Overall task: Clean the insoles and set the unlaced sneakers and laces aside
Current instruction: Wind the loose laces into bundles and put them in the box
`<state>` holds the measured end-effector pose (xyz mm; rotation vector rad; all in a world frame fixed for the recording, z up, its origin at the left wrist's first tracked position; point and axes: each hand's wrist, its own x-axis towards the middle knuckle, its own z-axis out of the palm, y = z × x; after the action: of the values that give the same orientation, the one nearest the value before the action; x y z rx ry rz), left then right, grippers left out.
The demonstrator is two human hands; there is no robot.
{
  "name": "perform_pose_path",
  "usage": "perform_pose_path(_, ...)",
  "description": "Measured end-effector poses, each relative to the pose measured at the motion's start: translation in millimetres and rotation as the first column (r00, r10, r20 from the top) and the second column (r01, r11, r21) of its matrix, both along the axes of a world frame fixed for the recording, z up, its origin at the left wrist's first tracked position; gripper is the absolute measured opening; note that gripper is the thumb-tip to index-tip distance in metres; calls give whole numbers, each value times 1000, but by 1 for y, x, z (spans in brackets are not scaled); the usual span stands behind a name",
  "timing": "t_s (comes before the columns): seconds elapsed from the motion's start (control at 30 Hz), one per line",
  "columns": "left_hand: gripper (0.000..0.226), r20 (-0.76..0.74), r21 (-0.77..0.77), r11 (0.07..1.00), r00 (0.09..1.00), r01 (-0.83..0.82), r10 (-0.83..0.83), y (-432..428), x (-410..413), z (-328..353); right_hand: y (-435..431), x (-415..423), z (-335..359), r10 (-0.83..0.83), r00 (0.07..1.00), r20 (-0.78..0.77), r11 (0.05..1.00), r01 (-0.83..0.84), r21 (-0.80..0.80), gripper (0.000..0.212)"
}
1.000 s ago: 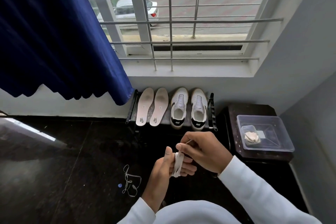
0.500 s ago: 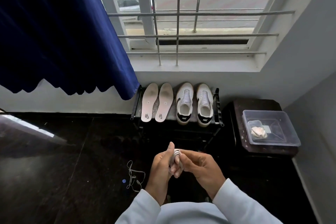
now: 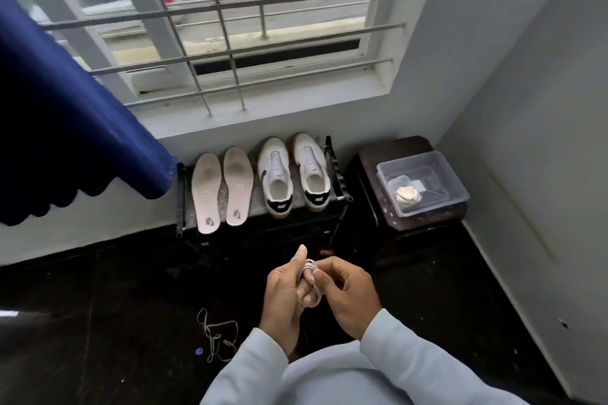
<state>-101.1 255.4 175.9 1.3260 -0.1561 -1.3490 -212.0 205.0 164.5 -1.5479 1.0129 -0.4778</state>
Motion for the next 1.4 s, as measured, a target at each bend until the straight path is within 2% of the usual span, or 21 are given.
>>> perform_pose_path(0.1,56,75,37,999,996,38,-40,-31,-10,-8,-21,-10,-2,-62,998,-33,998,62,11,13)
perform_pose_path(0.2,56,82,12,994,990,111,-112,-69,-29,-17,-55,-28,-9,-124,987,-99,992,127,19,14)
perform_pose_path(0.33,67,109,-42,978,974,206,-201,-123,-63,-33,-117,-66,-27,-165,976,-145,984,153,-86,23)
perform_pose_path(0.4,75,92,-37,971,969,234,-230,-155,-81,-42,-148,-85,-34,-169,971,-167,981,150,-123,32)
perform_pose_path(0.47,80,82,-7,973,970,230,-228,-190,-102,-51,-183,-106,-40,-170,970,-174,981,151,-117,31)
perform_pose_path(0.6,60,30,76,991,993,114,-117,-260,-146,-65,-257,-145,-58,-229,952,-202,973,223,-51,7)
perform_pose_path(0.77,36,79,183,982,995,41,-56,-338,-187,-97,-354,-186,-94,-199,912,-358,975,223,24,17)
perform_pose_path(0.9,22,160,277,959,981,64,-112,-389,-213,-134,-414,-201,-129,-155,879,-452,974,211,78,21)
perform_pose_path(1.0,20,214,348,933,962,86,-168,-425,-225,-164,-450,-206,-165,-127,850,-511,974,205,99,23)
perform_pose_path(1.17,18,208,437,893,954,108,-217,-471,-236,-211,-490,-205,-225,-112,812,-573,964,229,135,23)
perform_pose_path(1.4,30,291,551,831,916,76,-277,-502,-242,-252,-507,-198,-289,-139,775,-616,953,273,129,21)
